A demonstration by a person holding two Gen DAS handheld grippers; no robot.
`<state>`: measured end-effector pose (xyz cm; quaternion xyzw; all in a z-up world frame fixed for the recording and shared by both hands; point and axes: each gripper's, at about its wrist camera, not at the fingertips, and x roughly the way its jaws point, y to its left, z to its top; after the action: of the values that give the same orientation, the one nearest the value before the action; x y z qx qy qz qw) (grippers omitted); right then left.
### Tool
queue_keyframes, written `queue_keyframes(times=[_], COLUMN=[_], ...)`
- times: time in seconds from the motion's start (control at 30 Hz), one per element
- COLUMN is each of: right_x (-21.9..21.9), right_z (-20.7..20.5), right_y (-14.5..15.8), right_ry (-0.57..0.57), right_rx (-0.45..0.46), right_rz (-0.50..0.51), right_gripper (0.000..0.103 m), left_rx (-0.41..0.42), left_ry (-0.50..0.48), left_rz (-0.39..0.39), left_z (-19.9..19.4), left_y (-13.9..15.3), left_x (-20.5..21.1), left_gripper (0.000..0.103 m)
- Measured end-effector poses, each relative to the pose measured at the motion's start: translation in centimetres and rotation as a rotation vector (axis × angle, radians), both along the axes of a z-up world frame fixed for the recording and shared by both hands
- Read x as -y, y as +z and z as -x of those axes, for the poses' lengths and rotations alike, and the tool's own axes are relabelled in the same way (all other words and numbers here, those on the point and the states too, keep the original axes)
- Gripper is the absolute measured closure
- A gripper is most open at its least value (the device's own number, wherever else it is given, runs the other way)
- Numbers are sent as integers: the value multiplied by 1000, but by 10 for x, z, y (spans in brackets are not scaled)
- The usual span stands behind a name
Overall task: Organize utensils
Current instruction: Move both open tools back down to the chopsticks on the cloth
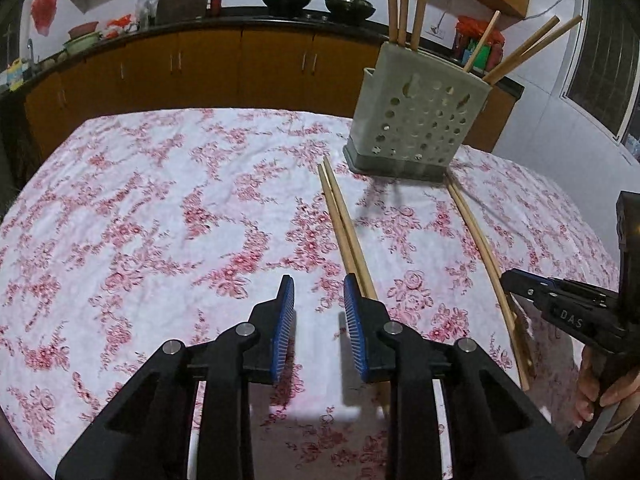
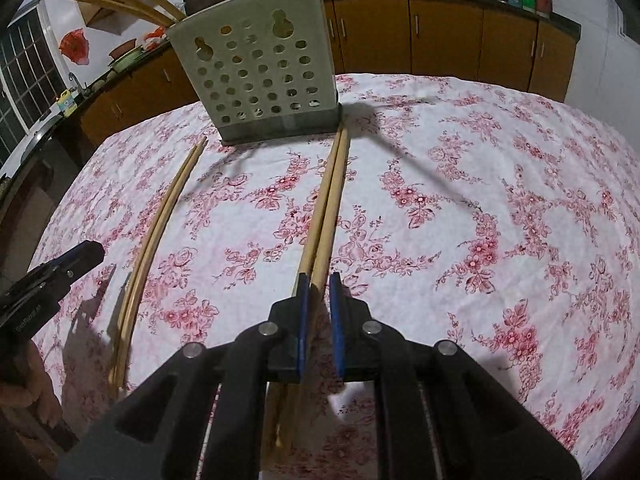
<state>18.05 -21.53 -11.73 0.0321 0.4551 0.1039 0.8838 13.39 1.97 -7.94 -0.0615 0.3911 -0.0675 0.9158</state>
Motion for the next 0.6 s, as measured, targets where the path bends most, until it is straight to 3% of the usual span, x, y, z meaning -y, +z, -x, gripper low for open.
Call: queue_keyframes(times=[0.1,0.3,0.6], right_x=[4,27,34], right_z=[-3,-9,-10], right_y=[-1,-1,-1], right_ry=[-40,-119,-127], right_rx=[15,14,17], right_rz=[59,66,72], right_gripper=[94,95,95], left_rx=[-13,-31,-64], left_ry=[-13,-44,-77], left_rz=[13,26,8], left_z=[0,1,1], left_y=[-2,-5,-12], left_x=[2,9,18], left_gripper=[79,82,83])
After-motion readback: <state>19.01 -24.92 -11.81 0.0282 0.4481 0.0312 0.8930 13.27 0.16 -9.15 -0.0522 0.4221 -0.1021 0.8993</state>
